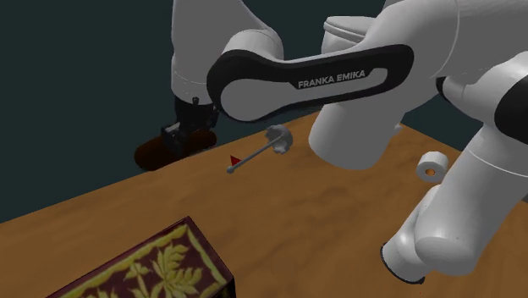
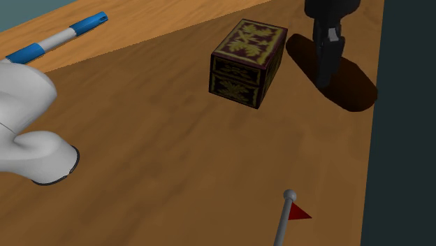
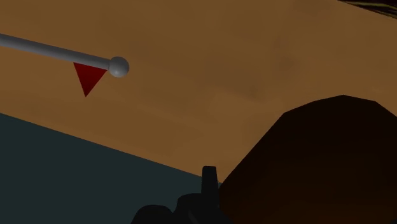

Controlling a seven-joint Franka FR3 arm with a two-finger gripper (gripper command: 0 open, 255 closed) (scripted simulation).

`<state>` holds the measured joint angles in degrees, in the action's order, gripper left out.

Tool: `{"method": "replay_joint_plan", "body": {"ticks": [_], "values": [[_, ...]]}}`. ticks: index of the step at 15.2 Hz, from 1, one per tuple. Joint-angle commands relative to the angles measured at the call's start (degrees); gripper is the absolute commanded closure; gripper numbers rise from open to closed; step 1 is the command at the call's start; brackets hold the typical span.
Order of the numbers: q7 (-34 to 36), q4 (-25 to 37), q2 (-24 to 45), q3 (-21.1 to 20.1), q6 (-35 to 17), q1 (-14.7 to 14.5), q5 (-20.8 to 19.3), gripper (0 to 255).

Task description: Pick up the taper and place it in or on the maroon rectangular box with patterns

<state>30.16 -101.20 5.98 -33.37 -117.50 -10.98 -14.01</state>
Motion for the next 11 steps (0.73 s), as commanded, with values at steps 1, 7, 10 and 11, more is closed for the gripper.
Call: {"method": "replay_joint_plan", "body": {"ticks": [1,7,10,11], "values": [[-0.29,1.19,-0.28,-0.08,1.33,-0.03,0.29,255],[3.94,-0.69,-2.92,-2.15,2.45,-2.32,0.89,255],[7.48,-1.92,-4.24,-3.84,2.97,-4.16,1.0,255],[8.72,-2.19,-4.56,-4.43,3.2,-4.79,0.97,255]]}}
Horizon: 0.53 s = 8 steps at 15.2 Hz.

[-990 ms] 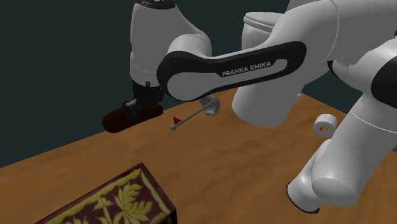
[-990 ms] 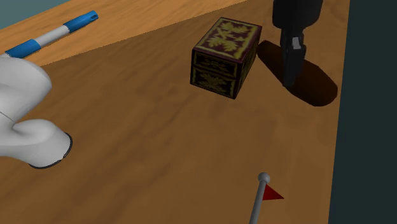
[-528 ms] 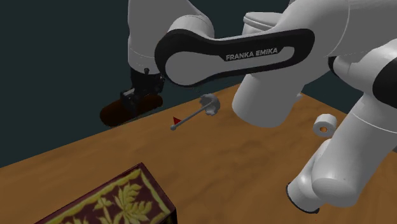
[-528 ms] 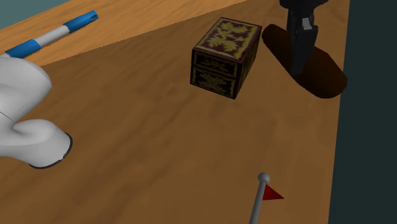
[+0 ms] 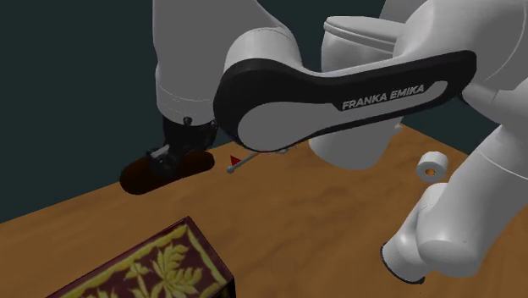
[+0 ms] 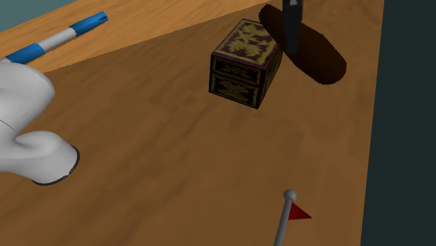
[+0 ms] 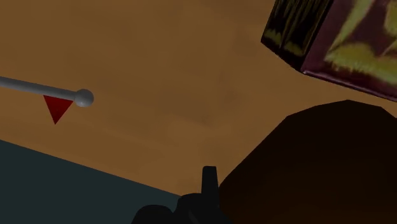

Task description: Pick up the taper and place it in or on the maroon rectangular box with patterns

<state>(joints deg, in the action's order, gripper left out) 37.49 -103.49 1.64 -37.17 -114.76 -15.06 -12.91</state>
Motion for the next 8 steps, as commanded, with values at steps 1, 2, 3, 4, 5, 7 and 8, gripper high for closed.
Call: {"method": "replay_joint_plan", "body": {"ticks": [1,2,3,4,5,7,8], "values": [[2.65,-0.09,-0.46,-1.25,0.72,-1.34,-0.2,255],[3.94,-0.22,-0.64,-1.88,1.01,-1.99,-0.3,255],[5.25,-0.28,-0.76,-2.51,1.32,-2.66,-0.44,255],[6.6,-0.26,-0.8,-3.15,1.65,-3.34,-0.62,255],[7.97,-0.18,-0.77,-3.82,2.02,-4.02,-0.84,255],[10.81,0.21,-0.49,-5.17,2.83,-5.45,-1.44,255],[12.28,0.51,-0.22,-5.85,3.29,-6.21,-1.82,255]]}}
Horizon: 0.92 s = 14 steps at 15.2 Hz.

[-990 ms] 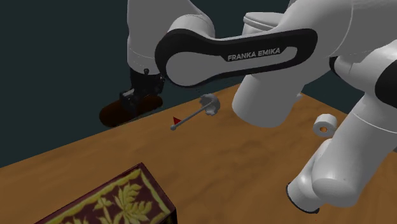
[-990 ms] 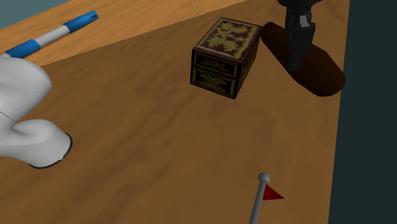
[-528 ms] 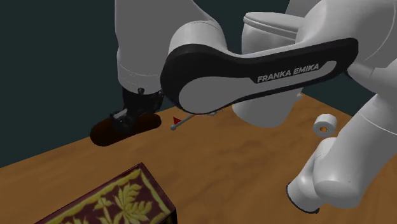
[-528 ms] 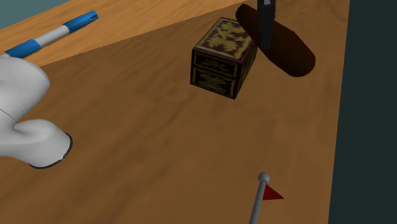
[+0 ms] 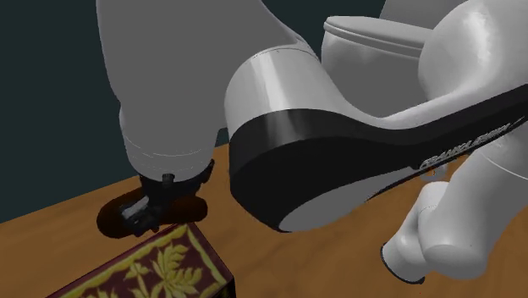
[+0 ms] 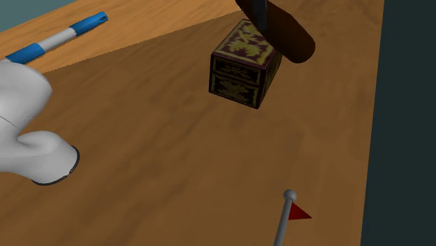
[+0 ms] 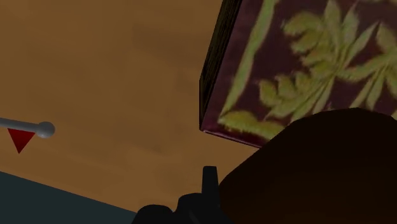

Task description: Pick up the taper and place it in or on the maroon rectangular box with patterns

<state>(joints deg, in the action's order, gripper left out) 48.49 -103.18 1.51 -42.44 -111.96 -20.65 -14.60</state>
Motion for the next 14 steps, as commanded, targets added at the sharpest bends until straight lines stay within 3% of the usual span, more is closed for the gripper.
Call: {"method": "replay_joint_plan", "body": {"ticks": [1,6,14], "values": [[2.77,0.56,0.24,-1.27,0.96,-1.41,-0.56,255],[11.53,3.95,3.71,-4.92,4.25,-6.35,-4.07,255],[13.41,-1.43,4.48,-4.65,-1.37,-6.31,-5.35,255]]}}
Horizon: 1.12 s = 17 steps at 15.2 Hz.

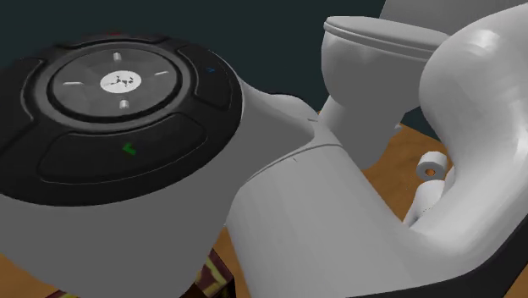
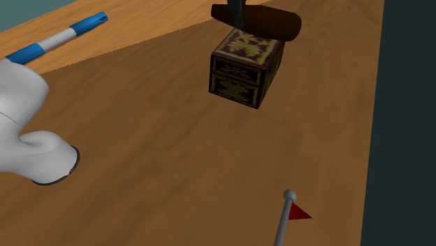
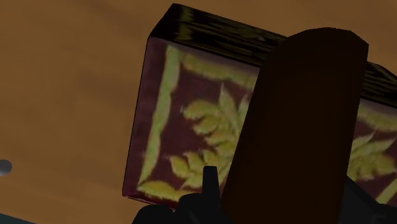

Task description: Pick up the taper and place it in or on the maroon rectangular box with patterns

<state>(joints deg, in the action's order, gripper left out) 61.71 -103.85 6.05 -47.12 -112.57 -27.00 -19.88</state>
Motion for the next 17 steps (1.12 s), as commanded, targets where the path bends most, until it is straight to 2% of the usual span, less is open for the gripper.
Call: {"method": "replay_joint_plan", "body": {"ticks": [1,5,13,14,17], "values": [[0.48,-1.36,0.12,0.07,-1.43,0.03,-0.31,255],[1.79,-3.72,1.03,0.25,-4.19,-0.1,-1.52,255],[1.79,-3.72,1.03,0.25,-4.19,-0.1,-1.52,255],[1.78,-3.74,1.01,0.25,-4.2,-0.09,-1.51,0],[1.8,-3.71,1.04,0.26,-4.19,-0.1,-1.53,0]]}}
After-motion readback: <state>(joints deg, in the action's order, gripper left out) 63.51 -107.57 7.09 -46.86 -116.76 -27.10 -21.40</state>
